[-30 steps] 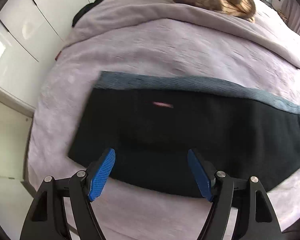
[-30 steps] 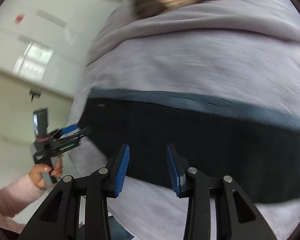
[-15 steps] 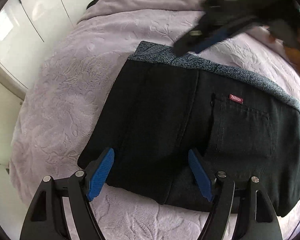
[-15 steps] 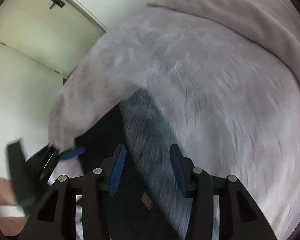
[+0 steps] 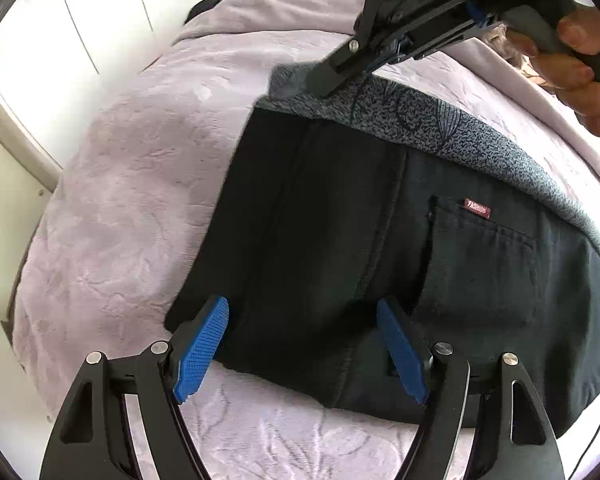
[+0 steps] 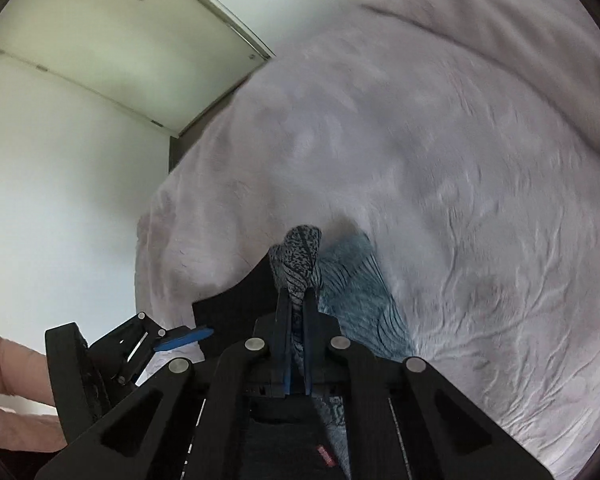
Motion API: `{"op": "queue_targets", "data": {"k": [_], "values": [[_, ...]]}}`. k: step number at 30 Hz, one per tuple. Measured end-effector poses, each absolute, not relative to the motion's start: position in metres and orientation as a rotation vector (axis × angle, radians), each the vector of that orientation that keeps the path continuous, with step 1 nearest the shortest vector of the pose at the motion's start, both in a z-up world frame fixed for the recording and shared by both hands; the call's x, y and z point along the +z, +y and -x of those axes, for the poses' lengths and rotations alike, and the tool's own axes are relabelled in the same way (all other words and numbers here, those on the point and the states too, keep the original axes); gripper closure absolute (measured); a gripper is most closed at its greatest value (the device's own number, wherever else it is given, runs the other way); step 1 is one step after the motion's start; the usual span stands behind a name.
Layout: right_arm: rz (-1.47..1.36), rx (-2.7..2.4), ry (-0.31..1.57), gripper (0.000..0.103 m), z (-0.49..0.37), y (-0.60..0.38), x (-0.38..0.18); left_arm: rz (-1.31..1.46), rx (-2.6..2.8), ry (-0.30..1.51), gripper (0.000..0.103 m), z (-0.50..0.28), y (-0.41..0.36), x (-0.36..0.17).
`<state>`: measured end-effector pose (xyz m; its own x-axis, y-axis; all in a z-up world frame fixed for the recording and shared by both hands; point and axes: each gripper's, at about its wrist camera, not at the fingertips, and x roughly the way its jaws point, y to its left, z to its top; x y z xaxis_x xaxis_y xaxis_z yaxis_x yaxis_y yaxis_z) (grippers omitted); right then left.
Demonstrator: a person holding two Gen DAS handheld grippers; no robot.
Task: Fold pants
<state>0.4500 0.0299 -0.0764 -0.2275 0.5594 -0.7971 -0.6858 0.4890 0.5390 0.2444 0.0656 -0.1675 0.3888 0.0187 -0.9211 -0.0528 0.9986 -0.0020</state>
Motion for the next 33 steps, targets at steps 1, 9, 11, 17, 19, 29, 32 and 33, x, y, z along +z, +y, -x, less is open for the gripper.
{"op": "queue_targets", "data": {"k": [1,9,11,17,19,29,32,33], "values": [[0.134,1.147,1.381,0.098,-0.452,0.033,-0.079,0.020,0.053,1.174,0.025,-0.246,0.068,-0.168],[-0.081,0.927,1.409,0.084,-0.465,0.006,-0.105,-0.039,-0.018,1.127,0.025,-0.277,0.052,-0.134],[-0.102,0.836,1.372,0.081,-0.457,-0.025,-0.084,-0.068,-0.043,1.135,0.026,-0.295,0.039,-0.136],[-0.234,0.596,1.414,0.081,-0.390,-0.153,-0.080,-0.080,-0.031,1.171,0.025,-0.341,0.023,-0.167],[-0.215,0.482,1.473,0.081,-0.369,-0.169,-0.106,-0.100,0.001,1.169,0.013,-0.353,0.022,-0.178],[-0.824,0.267,1.301,0.065,-0.270,-0.303,-0.089,-0.181,-0.098,1.209,0.013,-0.304,0.005,-0.137],[-0.980,0.265,1.363,0.065,-0.200,-0.310,-0.103,-0.237,-0.211,1.239,0.013,-0.275,-0.037,-0.143],[-1.027,0.247,1.387,0.065,-0.180,-0.307,-0.113,-0.287,-0.227,1.245,0.013,-0.265,-0.052,-0.152]]}}
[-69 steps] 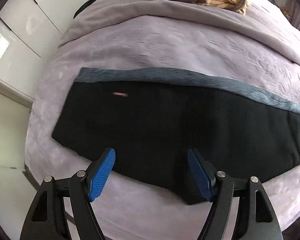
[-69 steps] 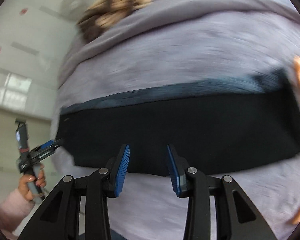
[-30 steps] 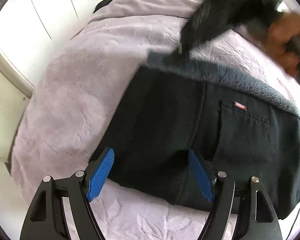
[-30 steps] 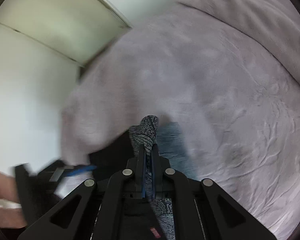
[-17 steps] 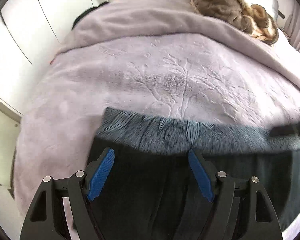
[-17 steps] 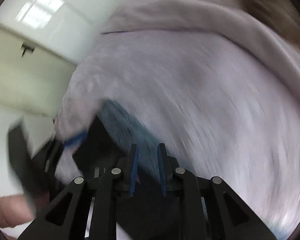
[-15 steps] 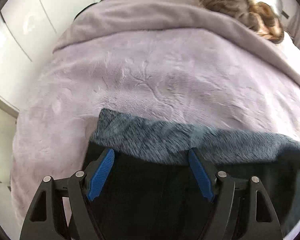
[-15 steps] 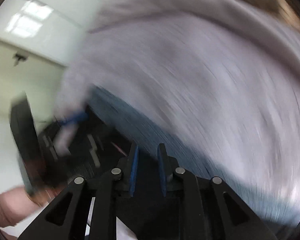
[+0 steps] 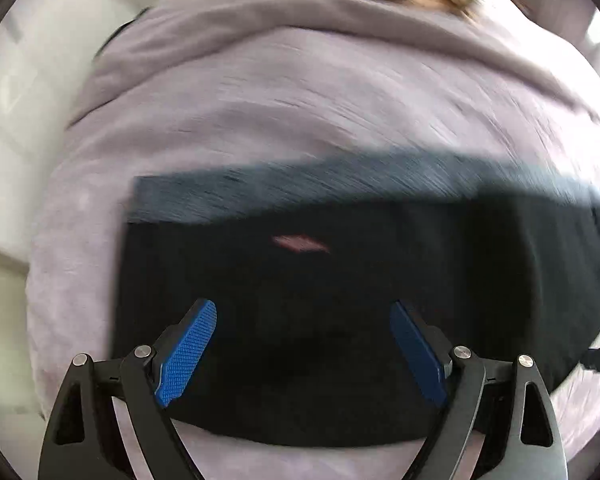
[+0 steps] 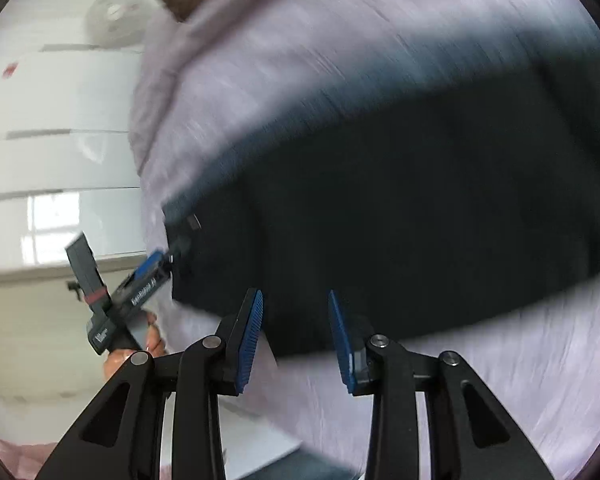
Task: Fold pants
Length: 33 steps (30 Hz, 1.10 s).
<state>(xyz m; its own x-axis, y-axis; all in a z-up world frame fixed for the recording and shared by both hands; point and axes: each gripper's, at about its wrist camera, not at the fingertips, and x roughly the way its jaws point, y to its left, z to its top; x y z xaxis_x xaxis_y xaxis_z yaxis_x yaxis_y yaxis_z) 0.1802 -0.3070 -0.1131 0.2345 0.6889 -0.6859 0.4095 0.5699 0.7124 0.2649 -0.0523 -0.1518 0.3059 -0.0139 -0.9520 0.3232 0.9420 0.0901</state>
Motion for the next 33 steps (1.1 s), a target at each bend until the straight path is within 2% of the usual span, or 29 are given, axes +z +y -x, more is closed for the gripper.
{"op": "queue_targets", "data": {"k": [3,8,11,14,16,18,20,26,28,30,33], "values": [[-1.130,0.150,1.389,0.065,-0.145,-0.307,-0.143,-0.324,-0.220,1.285,0.013,-0.259,-0.069,-0.176],[-1.268,0.114,1.247,0.066,-0.141,-0.313,-0.157,-0.312,-0.233,1.278,0.013,-0.259,-0.067,-0.177],[-1.265,0.078,1.224,0.095,-0.144,-0.310,-0.157,-0.308,-0.238,1.278,0.013,-0.260,-0.066,-0.177],[-1.167,0.081,1.183,0.095,-0.135,-0.324,-0.135,-0.321,-0.225,1.261,0.008,-0.255,-0.062,-0.178],[-1.118,0.030,1.265,0.095,-0.126,-0.317,-0.154,-0.329,-0.223,1.275,0.008,-0.254,-0.063,-0.178],[-1.181,0.023,1.269,0.096,-0.117,-0.321,-0.166,-0.350,-0.205,1.293,0.008,-0.254,-0.064,-0.171],[-1.201,0.026,1.270,0.090,-0.112,-0.328,-0.159,-0.358,-0.218,1.275,0.008,-0.251,-0.068,-0.158],[-0.805,-0.033,1.194,0.087,-0.129,-0.362,-0.094,-0.365,-0.373,1.224,0.008,-0.232,-0.125,-0.137],[-0.747,-0.064,1.200,0.086,-0.147,-0.370,-0.102,-0.373,-0.395,1.249,0.008,-0.227,-0.148,-0.146],[-0.645,-0.126,1.289,0.087,-0.153,-0.374,-0.124,-0.425,-0.385,1.288,0.008,-0.221,-0.159,-0.167],[-0.705,-0.131,1.305,0.091,-0.125,-0.386,-0.145,-0.390,-0.378,1.307,0.008,-0.218,-0.152,-0.173]]}}
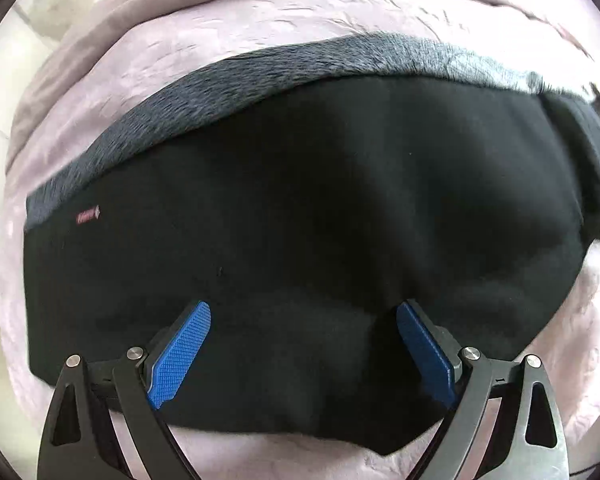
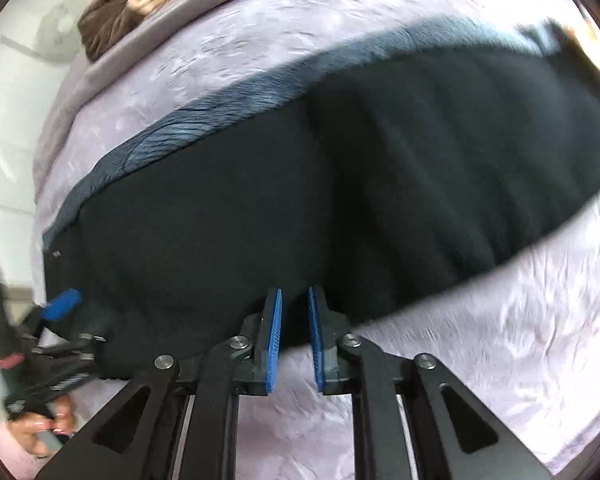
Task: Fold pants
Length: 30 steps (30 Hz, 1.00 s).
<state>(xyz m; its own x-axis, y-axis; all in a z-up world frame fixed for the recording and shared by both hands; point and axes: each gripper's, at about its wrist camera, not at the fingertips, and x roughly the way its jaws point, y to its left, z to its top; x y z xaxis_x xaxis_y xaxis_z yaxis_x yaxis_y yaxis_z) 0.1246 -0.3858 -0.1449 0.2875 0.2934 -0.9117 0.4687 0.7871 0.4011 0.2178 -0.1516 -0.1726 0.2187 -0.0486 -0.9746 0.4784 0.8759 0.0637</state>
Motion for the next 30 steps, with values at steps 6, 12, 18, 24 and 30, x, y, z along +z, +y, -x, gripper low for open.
{"op": "queue_targets", "data": {"k": [6,12,18,24,30], "values": [[-0.741,-0.151,1.336,0.081,-0.100,-0.392,-0.118,-0.443,-0.367,1.320,0.008,-0.209,-0.157,-0.138],[-0.829,-0.141,1.265,0.043,-0.074,-0.389,-0.072,-0.381,-0.440,1.327,0.008,-0.199,-0.168,-0.097],[-0.844,-0.205,1.245,0.042,-0.052,-0.394,-0.051,-0.380,-0.516,1.315,0.008,-0.178,-0.194,-0.079],[-0.909,-0.312,1.164,0.042,-0.034,-0.466,-0.048,-0.372,-0.500,1.310,0.008,-0.189,-0.230,-0.086],[-1.124,-0.465,1.030,0.042,-0.025,-0.592,-0.090,-0.368,-0.407,1.320,0.008,-0.204,-0.290,-0.097]]}}
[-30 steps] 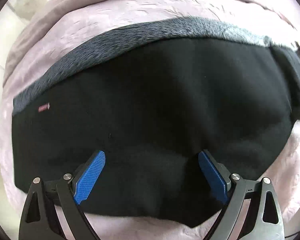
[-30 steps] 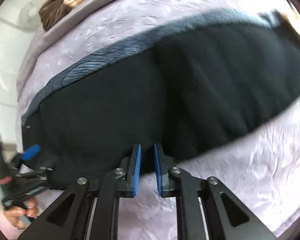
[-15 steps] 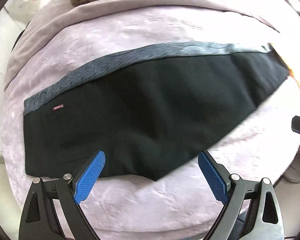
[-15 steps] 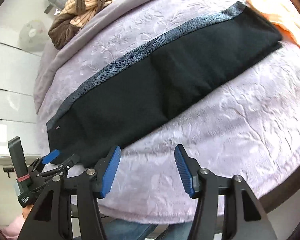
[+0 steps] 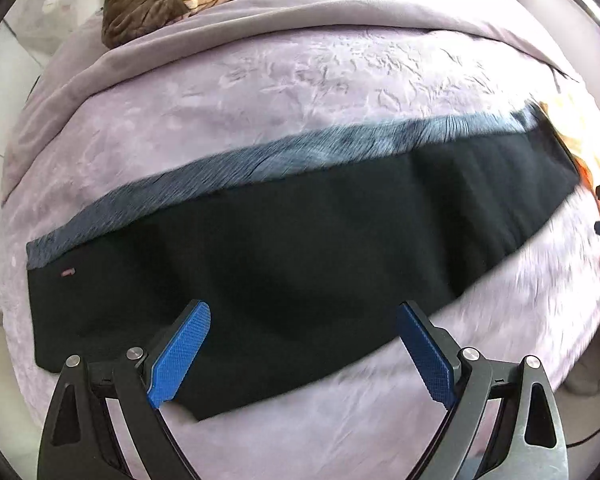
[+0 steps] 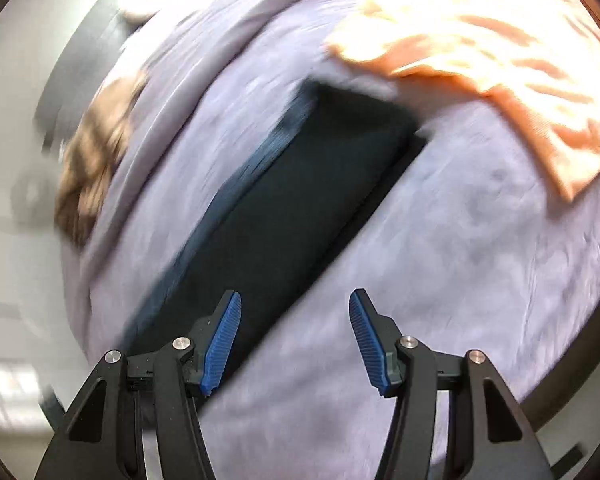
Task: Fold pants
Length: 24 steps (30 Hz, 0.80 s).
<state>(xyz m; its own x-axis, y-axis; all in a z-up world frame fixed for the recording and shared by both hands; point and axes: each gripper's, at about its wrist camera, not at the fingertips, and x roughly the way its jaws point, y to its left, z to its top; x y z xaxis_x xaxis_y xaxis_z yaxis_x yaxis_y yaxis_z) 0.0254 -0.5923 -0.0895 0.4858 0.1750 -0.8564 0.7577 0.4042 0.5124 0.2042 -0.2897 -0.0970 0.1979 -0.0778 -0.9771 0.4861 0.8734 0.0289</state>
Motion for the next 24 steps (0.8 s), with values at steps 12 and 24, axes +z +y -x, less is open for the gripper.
{"op": "queue_targets", "data": {"k": [12,24], "values": [[-1.319,-0.420,1.027,0.092,-0.034,-0.708,-0.183,-0.357,-0.187,1.374,0.008,-0.224,-0.377,-0.163],[-0.935,-0.258,1.081,0.070,-0.069,-0.696,-0.120,-0.324,-0.173,1.274,0.008,-0.249,-0.385,-0.129]]}}
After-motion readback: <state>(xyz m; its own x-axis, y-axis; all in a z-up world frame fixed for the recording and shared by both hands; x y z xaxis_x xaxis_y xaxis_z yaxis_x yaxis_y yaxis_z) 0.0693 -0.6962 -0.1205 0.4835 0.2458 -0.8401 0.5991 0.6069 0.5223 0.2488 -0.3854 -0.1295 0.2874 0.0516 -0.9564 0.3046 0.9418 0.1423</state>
